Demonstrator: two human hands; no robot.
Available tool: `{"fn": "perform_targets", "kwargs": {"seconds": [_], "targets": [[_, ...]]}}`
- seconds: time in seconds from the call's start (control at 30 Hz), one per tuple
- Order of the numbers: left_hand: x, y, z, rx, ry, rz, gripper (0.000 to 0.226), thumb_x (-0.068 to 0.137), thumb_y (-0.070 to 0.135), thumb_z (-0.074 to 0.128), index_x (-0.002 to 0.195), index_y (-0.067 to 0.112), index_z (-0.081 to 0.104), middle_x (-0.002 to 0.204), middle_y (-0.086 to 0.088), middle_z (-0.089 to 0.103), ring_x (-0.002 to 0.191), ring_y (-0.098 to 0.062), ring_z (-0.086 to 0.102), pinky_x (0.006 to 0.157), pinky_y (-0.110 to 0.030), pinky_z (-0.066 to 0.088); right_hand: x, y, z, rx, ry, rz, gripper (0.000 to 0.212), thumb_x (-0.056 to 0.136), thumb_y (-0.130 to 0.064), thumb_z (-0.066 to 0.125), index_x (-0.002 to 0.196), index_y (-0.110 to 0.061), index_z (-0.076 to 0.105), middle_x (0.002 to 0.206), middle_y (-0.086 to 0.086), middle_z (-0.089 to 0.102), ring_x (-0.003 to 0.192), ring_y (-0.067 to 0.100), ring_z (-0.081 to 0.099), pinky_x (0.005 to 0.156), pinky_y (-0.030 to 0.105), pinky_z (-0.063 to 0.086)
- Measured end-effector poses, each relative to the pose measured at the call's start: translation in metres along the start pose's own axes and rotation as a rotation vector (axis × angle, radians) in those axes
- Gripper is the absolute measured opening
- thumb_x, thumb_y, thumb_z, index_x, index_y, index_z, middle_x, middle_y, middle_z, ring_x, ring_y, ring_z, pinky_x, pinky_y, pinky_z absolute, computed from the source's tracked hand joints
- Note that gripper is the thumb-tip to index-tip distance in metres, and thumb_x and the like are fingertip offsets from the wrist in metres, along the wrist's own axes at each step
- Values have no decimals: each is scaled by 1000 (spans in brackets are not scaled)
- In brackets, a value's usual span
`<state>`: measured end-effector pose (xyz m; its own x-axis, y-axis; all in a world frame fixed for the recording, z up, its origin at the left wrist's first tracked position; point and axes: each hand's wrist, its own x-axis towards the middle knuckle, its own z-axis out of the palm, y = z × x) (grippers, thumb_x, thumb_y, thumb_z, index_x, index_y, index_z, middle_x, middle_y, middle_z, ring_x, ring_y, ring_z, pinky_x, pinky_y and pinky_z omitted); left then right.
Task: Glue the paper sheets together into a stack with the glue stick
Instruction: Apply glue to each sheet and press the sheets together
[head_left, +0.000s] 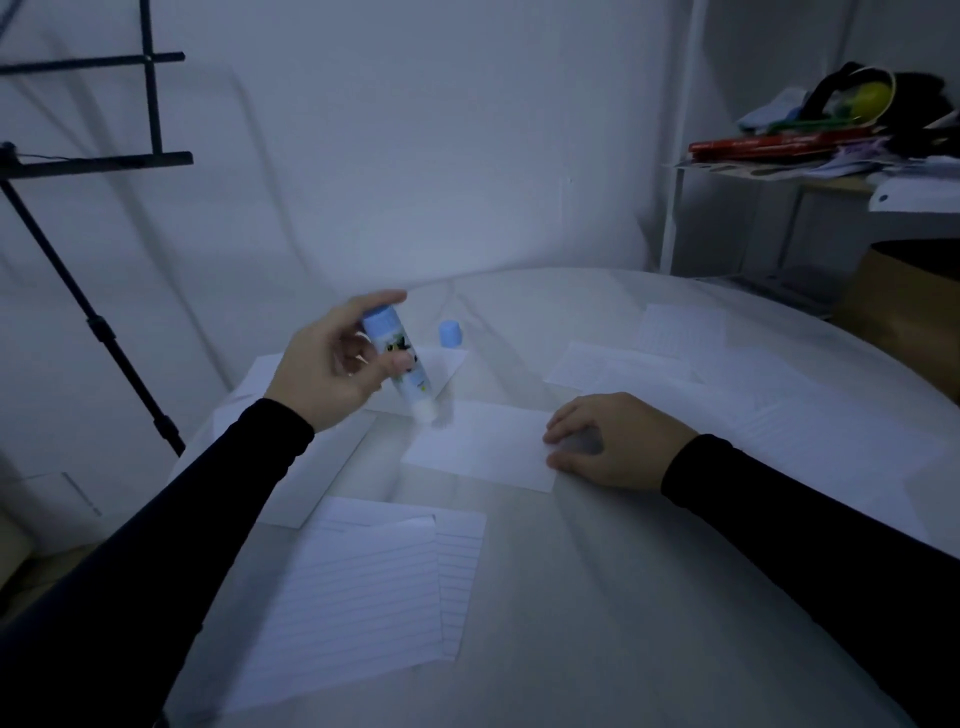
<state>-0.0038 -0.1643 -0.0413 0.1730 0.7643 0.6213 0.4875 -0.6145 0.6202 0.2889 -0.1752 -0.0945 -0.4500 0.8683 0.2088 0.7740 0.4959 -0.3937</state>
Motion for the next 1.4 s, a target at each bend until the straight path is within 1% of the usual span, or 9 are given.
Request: {"fn": "perform_targets", "kwargs": {"seconds": [0.23,0.33,0.5,0.7,0.83,0.9,1.03,1.23,1.4], "targets": [[8,17,9,-85,26,16,48,71,37,71,117,39,56,92,-7,61,69,-42,56,55,-28,52,10,-6,-9,-149,-7,102,29,84,-18,55,104,-34,69,126,-17,57,121,10,48,105,30,35],[8,16,14,-66,6,3,49,70,38,71,117,39,57,92,-3,62,67,-37,57,57,-33,53,10,-25,-3,-241,190,157,25,87,-36,54,108,-31,67,121,-8,61,115,19,51,96,34,39],[7,12,18,-44,-30,-26,48,69,39,72,115,43,58,90,8,63,65,-30,57,60,-49,54,11,-41,20,-392,3,195,50,86,-62,44,123,-31,56,130,-5,51,121,23,41,99,40,28],[4,13,24,-14,-74,-47,49,68,42,71,115,44,57,89,19,60,61,-19,55,61,-48,55,18,-21,5,-279,-191,70,39,90,-29,49,125,-46,50,137,-20,45,122,18,33,98,37,22],[4,15,33,11,-86,-58,51,72,34,74,120,35,57,88,19,60,63,-20,58,61,-47,55,18,-10,3,-161,-179,74,36,88,-28,52,114,-53,55,133,-19,49,118,19,36,93,32,21],[4,17,38,20,-81,-59,50,74,31,73,121,34,57,87,16,61,63,-19,58,60,-46,55,15,-17,5,-274,-70,45,27,94,-38,47,117,-43,59,133,-23,50,119,15,36,94,35,23],[7,18,48,34,-66,-59,49,75,28,74,121,35,57,93,6,62,61,-12,57,64,-44,56,8,-34,8,-331,-119,56,56,81,-69,47,125,-36,55,136,-21,48,122,14,34,96,38,21],[11,20,62,72,-69,-37,48,82,18,74,119,39,53,95,10,62,62,-12,58,62,-25,52,8,-29,-7,-178,-379,-52,47,89,-36,59,133,-45,45,145,-30,32,132,7,21,96,25,14],[15,19,82,124,-93,-70,53,84,18,70,129,35,49,104,1,62,66,-7,59,64,-13,47,6,-30,-11,-233,-476,-104,54,94,-16,49,142,-38,36,152,-26,21,142,5,15,111,29,12]]}}
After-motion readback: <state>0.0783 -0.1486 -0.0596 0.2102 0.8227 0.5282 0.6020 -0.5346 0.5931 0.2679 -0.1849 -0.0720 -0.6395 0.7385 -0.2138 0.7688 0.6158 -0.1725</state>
